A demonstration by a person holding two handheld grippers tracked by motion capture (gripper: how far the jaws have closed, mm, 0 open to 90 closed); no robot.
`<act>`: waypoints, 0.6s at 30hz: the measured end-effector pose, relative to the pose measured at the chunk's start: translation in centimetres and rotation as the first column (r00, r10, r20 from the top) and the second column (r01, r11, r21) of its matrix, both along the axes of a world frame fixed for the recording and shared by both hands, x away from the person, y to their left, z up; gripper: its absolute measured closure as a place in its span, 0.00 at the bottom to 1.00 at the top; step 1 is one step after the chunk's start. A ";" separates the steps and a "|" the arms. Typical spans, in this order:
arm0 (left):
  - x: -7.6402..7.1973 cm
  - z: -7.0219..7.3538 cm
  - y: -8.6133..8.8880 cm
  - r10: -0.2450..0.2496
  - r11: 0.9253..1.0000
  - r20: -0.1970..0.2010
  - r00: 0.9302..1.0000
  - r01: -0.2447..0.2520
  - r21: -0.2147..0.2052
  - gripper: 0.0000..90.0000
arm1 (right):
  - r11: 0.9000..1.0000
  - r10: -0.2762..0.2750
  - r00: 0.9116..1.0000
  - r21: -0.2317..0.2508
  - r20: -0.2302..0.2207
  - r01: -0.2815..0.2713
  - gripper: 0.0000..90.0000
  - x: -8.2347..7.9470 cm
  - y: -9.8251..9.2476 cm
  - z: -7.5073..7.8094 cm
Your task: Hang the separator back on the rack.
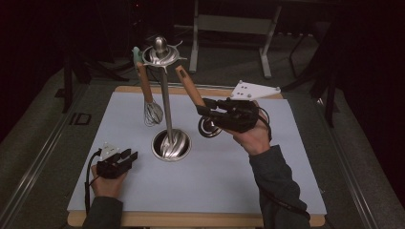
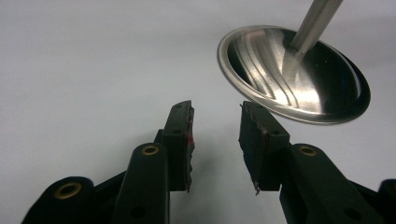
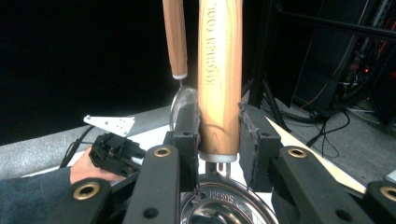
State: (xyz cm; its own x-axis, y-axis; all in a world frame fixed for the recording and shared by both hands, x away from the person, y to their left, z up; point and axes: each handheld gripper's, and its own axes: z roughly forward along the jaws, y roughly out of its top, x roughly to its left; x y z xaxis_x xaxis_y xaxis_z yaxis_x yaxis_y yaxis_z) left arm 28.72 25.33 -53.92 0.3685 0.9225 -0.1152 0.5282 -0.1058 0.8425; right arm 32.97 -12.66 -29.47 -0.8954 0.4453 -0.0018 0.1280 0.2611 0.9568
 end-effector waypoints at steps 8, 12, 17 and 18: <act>0.0 0.0 0.0 0.001 1.000 0.000 1.000 -0.001 0.000 0.72 | 0.999 0.023 0.999 0.030 0.023 -0.024 0.78 -0.6 0.4 0.9; 0.0 0.0 0.0 0.000 1.000 0.000 1.000 0.000 0.001 0.71 | 0.999 0.036 0.999 0.027 0.036 -0.037 0.78 -1.0 0.9 1.2; 0.0 0.0 0.0 0.000 1.000 0.000 1.000 0.000 0.001 0.71 | 0.999 0.047 0.998 0.016 0.037 -0.048 0.78 -1.1 1.6 1.3; 0.0 0.0 0.0 0.000 1.000 0.000 1.000 0.000 0.001 0.71 | 0.999 0.047 0.998 0.009 0.038 -0.048 0.78 -1.1 1.8 1.2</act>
State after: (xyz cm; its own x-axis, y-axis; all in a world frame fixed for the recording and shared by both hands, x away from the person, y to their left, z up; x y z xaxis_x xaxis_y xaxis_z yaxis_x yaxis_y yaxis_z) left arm 28.70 25.34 -53.92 0.3680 0.9227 -0.1144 0.5280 -0.1061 0.8426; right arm 31.85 -10.87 -28.25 -0.9149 0.4023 -0.0322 0.0791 0.2569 0.9632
